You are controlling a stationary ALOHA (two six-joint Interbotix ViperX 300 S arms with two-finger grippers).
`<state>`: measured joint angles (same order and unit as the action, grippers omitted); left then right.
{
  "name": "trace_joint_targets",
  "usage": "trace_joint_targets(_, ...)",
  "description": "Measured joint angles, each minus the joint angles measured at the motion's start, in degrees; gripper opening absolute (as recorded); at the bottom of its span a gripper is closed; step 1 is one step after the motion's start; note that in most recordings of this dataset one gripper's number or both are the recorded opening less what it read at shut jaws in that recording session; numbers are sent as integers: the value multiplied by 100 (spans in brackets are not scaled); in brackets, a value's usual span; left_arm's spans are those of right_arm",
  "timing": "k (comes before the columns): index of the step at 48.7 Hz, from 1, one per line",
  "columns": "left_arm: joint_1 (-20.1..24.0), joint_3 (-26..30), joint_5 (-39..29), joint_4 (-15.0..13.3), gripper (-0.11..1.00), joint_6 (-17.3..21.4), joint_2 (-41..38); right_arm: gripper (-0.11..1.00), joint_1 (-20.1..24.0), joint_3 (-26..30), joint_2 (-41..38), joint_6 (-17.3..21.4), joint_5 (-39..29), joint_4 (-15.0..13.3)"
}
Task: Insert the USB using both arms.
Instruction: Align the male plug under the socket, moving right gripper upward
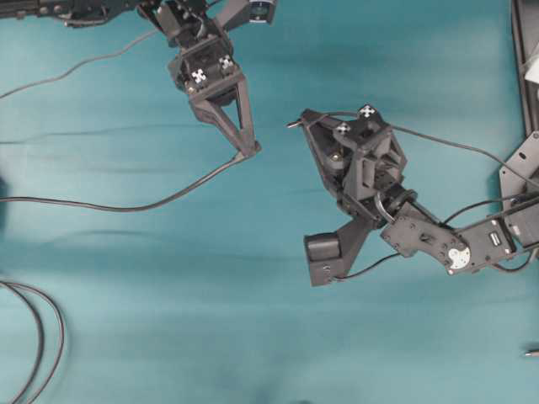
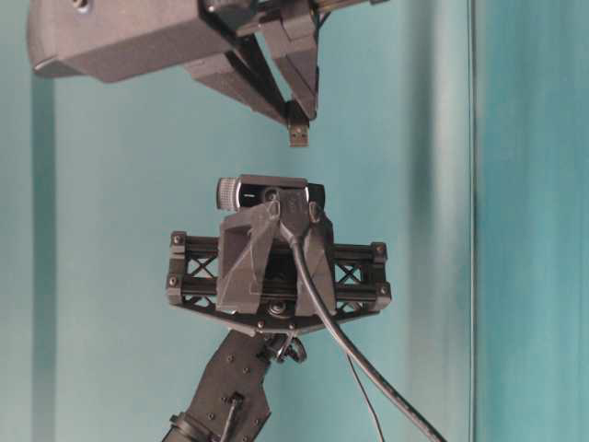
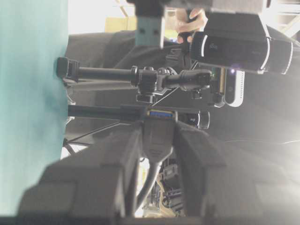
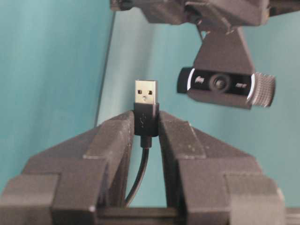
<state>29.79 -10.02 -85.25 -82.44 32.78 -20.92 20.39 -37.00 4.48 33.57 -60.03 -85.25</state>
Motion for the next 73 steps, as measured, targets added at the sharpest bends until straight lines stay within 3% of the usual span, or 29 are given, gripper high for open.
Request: trace_joint_targets(73, -35, -9, 193, 18, 22, 9, -35, 21, 26, 378, -352, -53, 281, 0)
